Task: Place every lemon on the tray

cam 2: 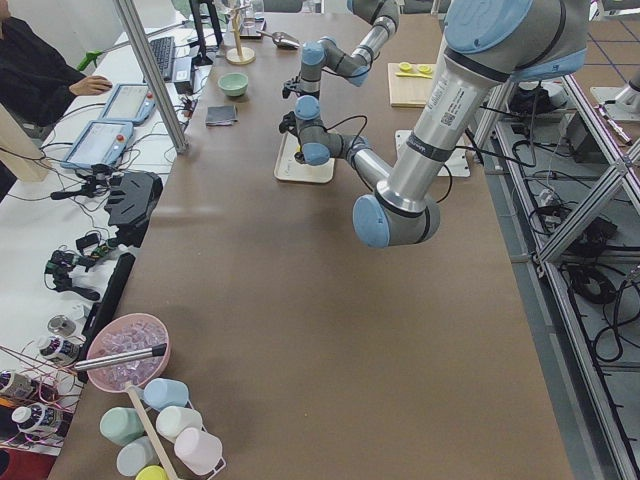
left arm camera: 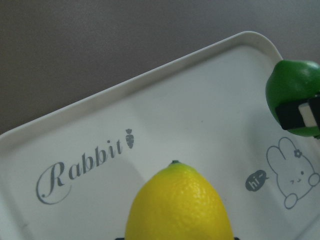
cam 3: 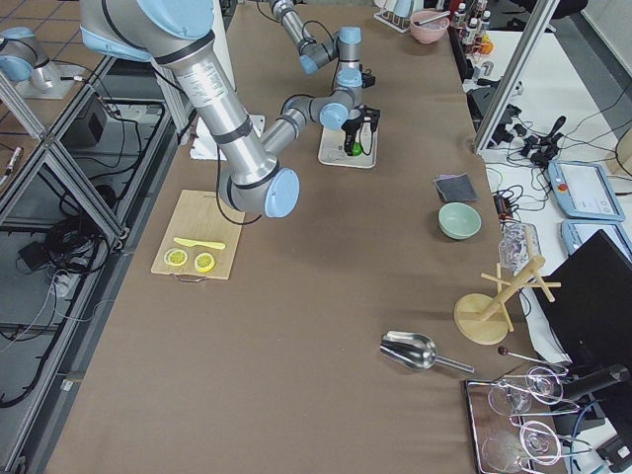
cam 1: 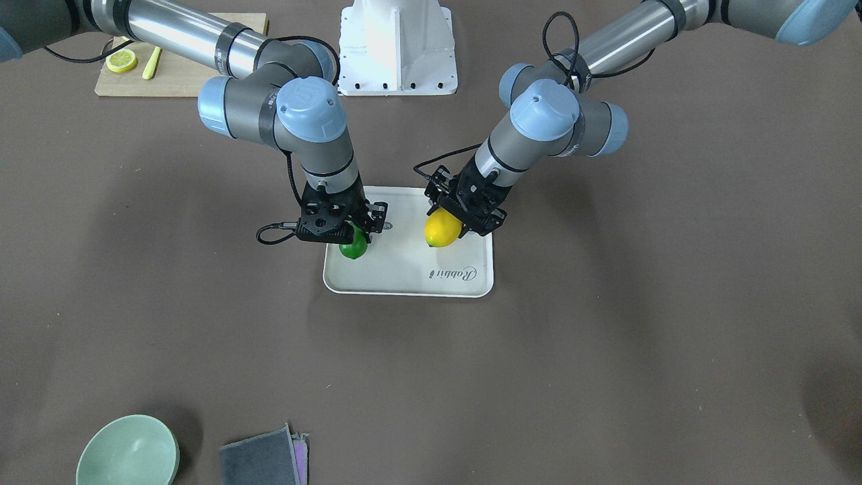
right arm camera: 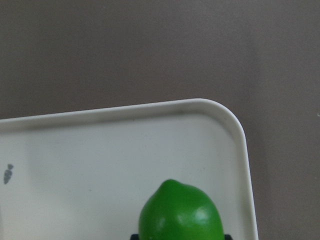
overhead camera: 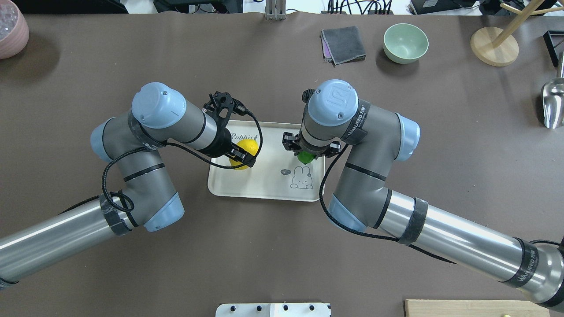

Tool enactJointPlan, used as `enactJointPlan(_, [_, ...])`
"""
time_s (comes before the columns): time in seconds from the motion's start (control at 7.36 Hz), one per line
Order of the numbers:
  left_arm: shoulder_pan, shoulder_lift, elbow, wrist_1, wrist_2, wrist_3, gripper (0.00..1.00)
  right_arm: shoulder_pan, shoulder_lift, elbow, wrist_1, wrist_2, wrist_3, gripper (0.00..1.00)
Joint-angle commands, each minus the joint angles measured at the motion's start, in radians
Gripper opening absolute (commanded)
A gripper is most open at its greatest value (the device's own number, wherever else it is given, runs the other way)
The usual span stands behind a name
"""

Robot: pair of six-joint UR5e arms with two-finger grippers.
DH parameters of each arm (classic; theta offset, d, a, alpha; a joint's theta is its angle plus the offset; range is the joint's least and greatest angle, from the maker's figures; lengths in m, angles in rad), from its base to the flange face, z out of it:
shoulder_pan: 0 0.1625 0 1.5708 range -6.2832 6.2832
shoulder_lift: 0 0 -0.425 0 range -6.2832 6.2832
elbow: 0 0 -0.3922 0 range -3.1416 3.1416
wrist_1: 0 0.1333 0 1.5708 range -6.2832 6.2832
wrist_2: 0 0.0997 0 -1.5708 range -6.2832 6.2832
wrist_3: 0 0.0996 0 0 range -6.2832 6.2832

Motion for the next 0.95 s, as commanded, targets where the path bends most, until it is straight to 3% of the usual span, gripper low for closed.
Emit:
enactJointPlan(0.0, [-0.001,0.002,-0.015,-0.001,0.021,0.009,0.98,-0.012,0.013,-0.019,0.029,-0.002,0.011,1.0])
enactJointPlan(0.27, [-0.019,0.023,-0.051,0.0,0.018,0.015,0.98,0.054,0.004,0.08,0.005,0.018,0.011,1.0])
enactJointPlan(0.54, [-0.111,0.037,-0.064,0.003,0.0,0.108,0.98,0.225,-0.045,0.258,-0.151,0.189,-0.016,1.0])
enactJointPlan(0.82, [-0.189,0.073,-0.085,0.01,0.042,0.172,0.98,0.338,-0.337,0.52,-0.147,0.185,-0.245,1.0])
